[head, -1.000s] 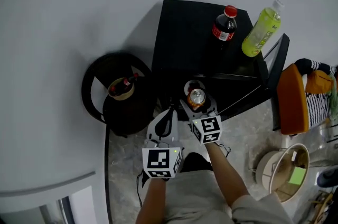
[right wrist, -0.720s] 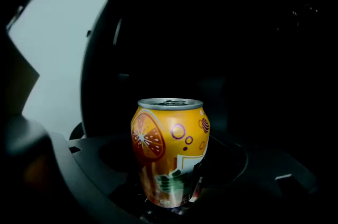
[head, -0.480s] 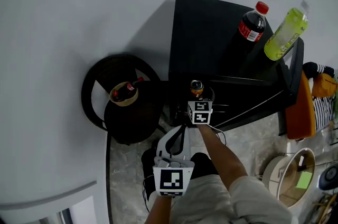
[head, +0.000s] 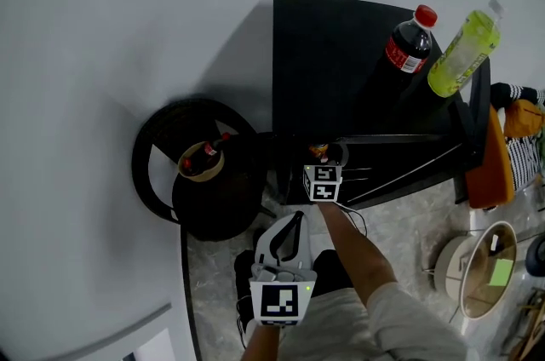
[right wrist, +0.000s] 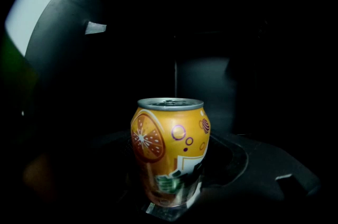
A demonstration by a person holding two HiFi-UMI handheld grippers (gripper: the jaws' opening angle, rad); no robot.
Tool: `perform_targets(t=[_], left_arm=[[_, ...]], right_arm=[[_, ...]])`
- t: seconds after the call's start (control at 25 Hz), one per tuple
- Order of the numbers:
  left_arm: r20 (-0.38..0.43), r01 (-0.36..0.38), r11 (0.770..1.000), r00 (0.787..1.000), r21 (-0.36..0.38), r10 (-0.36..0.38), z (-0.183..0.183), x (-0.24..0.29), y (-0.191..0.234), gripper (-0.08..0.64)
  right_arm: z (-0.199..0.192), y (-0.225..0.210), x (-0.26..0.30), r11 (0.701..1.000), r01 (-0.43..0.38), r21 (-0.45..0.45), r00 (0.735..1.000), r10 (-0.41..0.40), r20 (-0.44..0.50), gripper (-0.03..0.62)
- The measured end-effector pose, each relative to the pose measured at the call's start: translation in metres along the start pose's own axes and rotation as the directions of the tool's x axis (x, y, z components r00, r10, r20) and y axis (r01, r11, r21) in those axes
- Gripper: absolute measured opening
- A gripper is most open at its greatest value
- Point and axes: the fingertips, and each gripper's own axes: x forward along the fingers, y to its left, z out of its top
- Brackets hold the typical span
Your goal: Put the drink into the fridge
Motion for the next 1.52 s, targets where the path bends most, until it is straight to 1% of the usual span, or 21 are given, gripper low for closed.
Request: perform_targets(t=[0.16,0.36,0.44,0.52,0.6,0.64,0.76,0.88,0.96,1.0,1.08,1.2,1.28,1.32,1.4,1.44,1.52], left_arm=[[-0.037,0.037,0.999,0.999,-0.035,-0.038,0.001,0.004,-0.003,0.009],[-0.051,0.047,0.998,0.997,-0.039,-0.049,0.014,0.004,-0.004,0.011],[-0.048,0.054,0.998,0.997,-0.039,-0.056,0.022,0.005,-0.008,0.009],[-0.046,0.064,0.998,0.997,-0.027,-0.066,0.026,0.005,-0.012,0.011],[-0.057,0.072,0.997,0.996,-0.018,-0.073,0.028,0.004,-0.017,0.009],[-0.069,0.073,0.997,0.995,-0.017,-0.074,0.028,0.003,-0.019,0.009],[-0.081,0.074,0.997,0.994,-0.013,-0.075,0.026,-0.002,-0.025,0.011],[-0.091,0.071,0.997,0.993,-0.004,-0.071,0.023,-0.004,-0.030,0.011],[-0.106,0.061,0.998,0.993,0.008,-0.060,0.024,-0.005,-0.031,0.011],[-0.098,0.054,0.998,0.994,0.018,-0.052,0.026,-0.006,-0.031,0.011],[-0.074,0.036,0.998,0.997,0.044,-0.033,0.031,-0.009,-0.029,0.011],[-0.067,0.003,0.998,0.998,0.067,0.001,0.040,-0.010,-0.033,0.011],[-0.071,-0.026,0.998,0.997,0.059,0.031,0.047,-0.011,-0.038,0.011],[-0.074,-0.042,0.998,0.996,0.047,0.046,0.050,-0.013,-0.040,0.011],[-0.083,-0.058,0.998,0.995,0.029,0.061,0.055,-0.018,-0.048,0.011],[-0.089,-0.054,0.998,0.994,0.028,0.057,0.057,-0.020,-0.053,0.011],[-0.100,-0.025,0.999,0.995,0.043,0.029,0.061,-0.023,-0.063,0.011]], right_arm=[[-0.005,0.005,0.000,1.000,-0.030,0.000,0.999,0.030,-0.033,0.324],[-0.016,0.003,-0.018,0.999,-0.036,0.006,0.992,0.036,-0.118,0.324],[-0.021,0.003,-0.027,0.999,-0.051,0.010,0.989,0.052,-0.141,0.322],[-0.024,0.006,-0.033,0.997,-0.069,0.025,0.986,0.072,-0.148,0.321],[-0.026,0.005,-0.033,0.998,-0.053,0.045,0.987,0.060,-0.150,0.305],[-0.026,0.003,-0.032,0.998,-0.042,0.050,0.987,0.049,-0.152,0.285],[-0.024,0.004,-0.029,0.998,-0.050,0.047,0.986,0.057,-0.158,0.284],[-0.029,0.010,-0.026,0.996,-0.072,0.050,0.982,0.080,-0.170,0.285],[-0.028,0.007,-0.027,0.997,-0.063,0.047,0.981,0.070,-0.180,0.285],[-0.026,0.004,-0.032,0.997,-0.053,0.048,0.981,0.061,-0.185,0.285],[-0.021,-0.002,-0.048,0.998,-0.036,0.057,0.981,0.047,-0.190,0.285],[-0.006,-0.019,-0.081,0.997,-0.020,0.079,0.982,0.035,-0.186,0.283],[0.009,-0.029,-0.108,0.996,-0.012,0.092,0.983,0.028,-0.181,0.250],[0.020,-0.032,-0.121,0.995,-0.012,0.099,0.985,0.029,-0.170,0.212],[0.045,-0.034,-0.150,0.993,-0.021,0.114,0.990,0.037,-0.135,0.161],[0.056,-0.034,-0.165,0.992,-0.027,0.120,0.992,0.041,-0.117,0.127],[0.078,-0.032,-0.193,0.991,-0.033,0.132,0.996,0.043,-0.077,0.108]])
